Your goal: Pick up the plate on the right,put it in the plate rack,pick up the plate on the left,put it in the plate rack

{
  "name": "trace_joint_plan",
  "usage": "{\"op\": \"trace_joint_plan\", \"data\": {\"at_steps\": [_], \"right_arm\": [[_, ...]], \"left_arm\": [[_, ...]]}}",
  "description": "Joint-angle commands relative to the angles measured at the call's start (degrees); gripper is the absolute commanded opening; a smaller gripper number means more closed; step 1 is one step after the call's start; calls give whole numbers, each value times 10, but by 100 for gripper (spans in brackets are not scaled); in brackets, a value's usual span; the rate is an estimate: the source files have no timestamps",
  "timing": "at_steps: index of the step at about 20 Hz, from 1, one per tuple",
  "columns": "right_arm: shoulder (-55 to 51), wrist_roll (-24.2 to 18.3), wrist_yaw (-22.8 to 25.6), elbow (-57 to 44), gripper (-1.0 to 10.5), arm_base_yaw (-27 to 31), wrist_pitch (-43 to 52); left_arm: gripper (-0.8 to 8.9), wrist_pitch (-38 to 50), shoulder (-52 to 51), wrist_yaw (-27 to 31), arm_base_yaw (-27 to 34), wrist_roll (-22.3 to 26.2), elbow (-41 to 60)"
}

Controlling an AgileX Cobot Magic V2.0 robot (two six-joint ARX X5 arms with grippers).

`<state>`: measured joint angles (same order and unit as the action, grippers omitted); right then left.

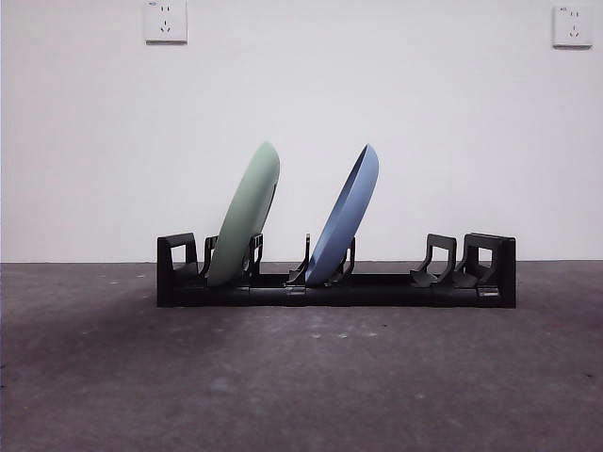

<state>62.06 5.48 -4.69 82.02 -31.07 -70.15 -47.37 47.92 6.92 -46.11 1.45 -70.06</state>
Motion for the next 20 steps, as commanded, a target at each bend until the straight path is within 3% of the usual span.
{"op": "trace_joint_plan", "data": {"at_steps": [1, 5, 8, 10, 12, 15, 18, 20], "right_arm": [[0, 7, 20, -5, 2, 0, 5], [0, 5, 22, -5, 2, 0, 5], [0, 5, 22, -5, 2, 0, 5], [0, 5, 22, -5, 2, 0, 5], [0, 5, 22, -5, 2, 0, 5], [0, 5, 22, -5, 2, 0, 5], [0, 5, 22, -5, 2, 0, 5], [0, 5, 22, -5, 2, 0, 5]], "left_arm": [[-4, 2, 2, 2, -1, 3, 3], [-4, 3, 8, 22, 0, 44, 3], [-4, 19, 4, 99, 14, 45, 3], [-4, 44, -12, 133, 50, 93, 3], [-4, 82, -39, 104, 133, 148, 5], [-4, 167, -88, -21, 286, 177, 47], [-4, 284, -149, -30, 386, 183, 157], [-4, 351, -196, -29, 410, 163, 250]]}}
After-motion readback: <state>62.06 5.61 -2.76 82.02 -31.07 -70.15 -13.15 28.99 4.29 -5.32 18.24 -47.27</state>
